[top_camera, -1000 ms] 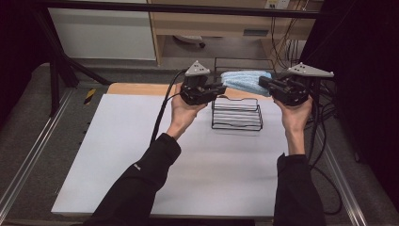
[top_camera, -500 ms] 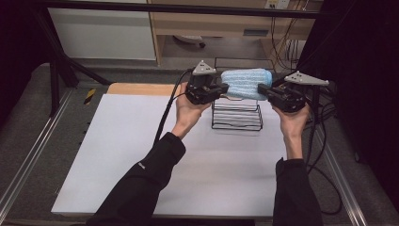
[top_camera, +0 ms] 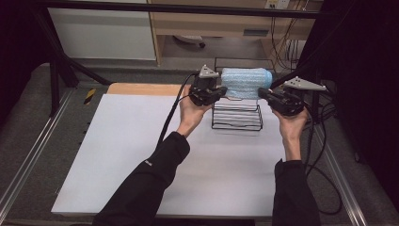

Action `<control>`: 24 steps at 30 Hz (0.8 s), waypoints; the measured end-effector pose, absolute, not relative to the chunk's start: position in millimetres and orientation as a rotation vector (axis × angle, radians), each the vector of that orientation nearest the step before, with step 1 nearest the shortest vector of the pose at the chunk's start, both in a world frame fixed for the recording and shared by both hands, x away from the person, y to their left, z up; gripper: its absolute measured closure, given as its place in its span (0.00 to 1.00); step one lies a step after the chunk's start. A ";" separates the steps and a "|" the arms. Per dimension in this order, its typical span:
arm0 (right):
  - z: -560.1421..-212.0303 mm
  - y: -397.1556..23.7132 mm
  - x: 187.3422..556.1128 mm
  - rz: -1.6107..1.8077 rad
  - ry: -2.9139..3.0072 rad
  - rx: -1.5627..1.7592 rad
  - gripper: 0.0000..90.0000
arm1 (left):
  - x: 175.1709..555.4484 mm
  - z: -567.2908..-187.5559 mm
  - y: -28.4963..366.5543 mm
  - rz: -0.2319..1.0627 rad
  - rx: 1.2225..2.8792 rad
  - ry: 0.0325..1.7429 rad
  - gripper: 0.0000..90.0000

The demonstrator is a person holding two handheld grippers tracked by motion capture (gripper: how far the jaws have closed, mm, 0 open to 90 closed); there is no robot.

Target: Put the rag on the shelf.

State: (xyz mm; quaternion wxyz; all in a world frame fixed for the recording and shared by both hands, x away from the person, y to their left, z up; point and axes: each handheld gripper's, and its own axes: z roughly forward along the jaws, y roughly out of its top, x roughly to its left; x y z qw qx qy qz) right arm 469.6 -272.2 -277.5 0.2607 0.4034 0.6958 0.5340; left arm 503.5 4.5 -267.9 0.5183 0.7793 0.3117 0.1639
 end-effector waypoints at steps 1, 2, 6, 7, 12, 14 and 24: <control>-278.1 -272.3 470.8 1.443 1.881 1.095 0.98 | 504.7 -268.9 3.9 0.398 1.865 0.752 0.99; -278.8 -272.0 472.0 1.441 1.875 1.098 0.98 | 505.8 -269.9 3.5 0.401 1.866 0.756 0.99; -281.7 -271.6 475.8 1.430 1.867 1.106 0.98 | 508.7 -272.6 2.3 0.418 1.864 0.762 0.99; -282.5 -271.7 476.7 1.431 1.863 1.106 0.98 | 509.1 -272.8 2.3 0.424 1.864 0.761 0.99; -285.7 -271.4 479.5 1.420 1.861 1.125 0.98 | 511.2 -274.1 2.8 0.432 1.861 0.775 0.99; -286.0 -271.2 478.3 1.419 1.865 1.120 0.97 | 509.7 -273.8 3.4 0.423 1.862 0.768 0.99; -271.2 -269.1 462.6 1.441 1.868 1.064 0.88 | 494.9 -256.9 15.7 0.416 1.843 0.734 0.95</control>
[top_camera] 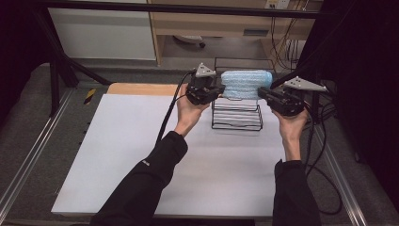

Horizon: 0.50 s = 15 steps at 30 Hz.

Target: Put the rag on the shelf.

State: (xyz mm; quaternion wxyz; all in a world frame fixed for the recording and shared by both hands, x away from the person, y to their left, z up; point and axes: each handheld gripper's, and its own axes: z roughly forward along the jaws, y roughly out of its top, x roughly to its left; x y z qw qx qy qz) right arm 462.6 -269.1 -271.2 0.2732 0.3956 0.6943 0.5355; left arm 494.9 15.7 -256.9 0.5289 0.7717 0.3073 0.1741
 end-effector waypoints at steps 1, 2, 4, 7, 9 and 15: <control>-268.9 -268.7 460.9 1.446 1.867 1.060 0.87 | 493.5 -255.3 17.4 0.417 1.843 0.730 0.93; -266.6 -268.0 459.4 1.451 1.868 1.057 0.85 | 491.8 -253.3 19.6 0.417 1.839 0.727 0.92; -262.2 -266.8 457.3 1.453 1.868 1.051 0.80 | 489.8 -250.4 23.4 0.406 1.833 0.723 0.87; -256.4 -265.1 455.1 1.463 1.871 1.050 0.75 | 486.7 -246.7 28.7 0.402 1.836 0.719 0.83; -254.0 -263.7 453.7 1.468 1.873 1.049 0.72 | 484.3 -244.6 33.1 0.401 1.846 0.716 0.78; -246.6 -257.1 448.2 1.478 1.889 1.040 0.62 | 476.9 -241.5 49.6 0.399 1.865 0.715 0.65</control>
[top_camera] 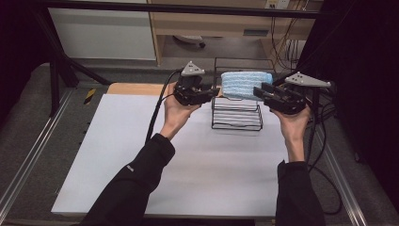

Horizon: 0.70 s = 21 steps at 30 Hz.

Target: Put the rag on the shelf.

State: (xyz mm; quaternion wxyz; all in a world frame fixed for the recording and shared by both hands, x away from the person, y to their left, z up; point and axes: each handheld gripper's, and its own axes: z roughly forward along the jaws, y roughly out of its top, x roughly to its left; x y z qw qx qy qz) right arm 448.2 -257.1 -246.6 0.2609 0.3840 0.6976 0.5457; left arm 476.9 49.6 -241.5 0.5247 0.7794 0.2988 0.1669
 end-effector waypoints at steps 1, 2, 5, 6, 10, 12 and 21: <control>-245.3 -255.9 447.2 1.479 1.894 1.037 0.60 | 475.7 -241.5 52.5 0.398 1.868 0.717 0.63; -244.0 -254.8 446.1 1.479 1.893 1.032 0.58 | 474.4 -241.9 55.7 0.399 1.870 0.719 0.61; -240.1 -251.7 442.1 1.490 1.902 1.025 0.50 | 470.6 -244.6 65.7 0.387 1.878 0.727 0.53; -239.3 -250.5 440.9 1.494 1.907 1.019 0.46 | 469.2 -246.1 69.1 0.387 1.883 0.730 0.51; -238.5 -245.7 433.8 1.496 1.922 1.008 0.34 | 462.7 -254.6 84.5 0.383 1.900 0.741 0.42; -240.0 -243.7 430.4 1.497 1.927 1.005 0.29 | 458.5 -259.8 92.4 0.386 1.919 0.743 0.37; -255.0 -235.4 416.4 1.507 1.992 1.007 0.09 | 435.0 -287.1 129.4 0.410 1.955 0.771 0.20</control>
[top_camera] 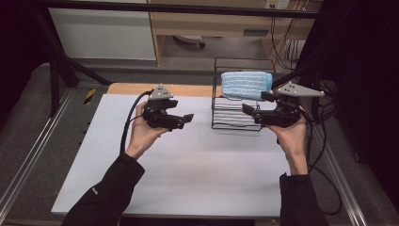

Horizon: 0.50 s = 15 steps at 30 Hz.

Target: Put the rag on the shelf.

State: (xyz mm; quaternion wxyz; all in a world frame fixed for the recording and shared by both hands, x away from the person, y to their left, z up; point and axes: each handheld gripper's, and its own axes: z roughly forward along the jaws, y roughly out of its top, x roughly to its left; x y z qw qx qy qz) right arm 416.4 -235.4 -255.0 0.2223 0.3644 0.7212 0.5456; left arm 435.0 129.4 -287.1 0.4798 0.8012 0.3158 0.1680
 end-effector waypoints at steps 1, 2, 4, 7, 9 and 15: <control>-257.7 -234.5 414.6 1.509 2.002 1.008 0.08 | 432.4 -290.6 133.4 0.411 1.953 0.777 0.18; -260.7 -233.4 412.7 1.517 2.007 1.008 0.08 | 429.8 -294.0 137.5 0.413 1.955 0.784 0.17; -267.3 -231.1 408.4 1.521 2.022 1.005 0.06 | 424.8 -301.3 145.9 0.421 1.955 0.801 0.13; -277.6 -228.3 402.5 1.515 2.047 0.999 0.05 | 417.8 -311.5 159.8 0.417 1.954 0.824 0.10; -285.4 -227.0 399.0 1.537 2.051 1.001 0.04 | 413.0 -318.8 169.1 0.409 1.948 0.838 0.10; -313.8 -222.7 391.9 1.526 2.106 1.033 0.01 | 397.6 -344.2 192.2 0.404 1.962 0.874 0.10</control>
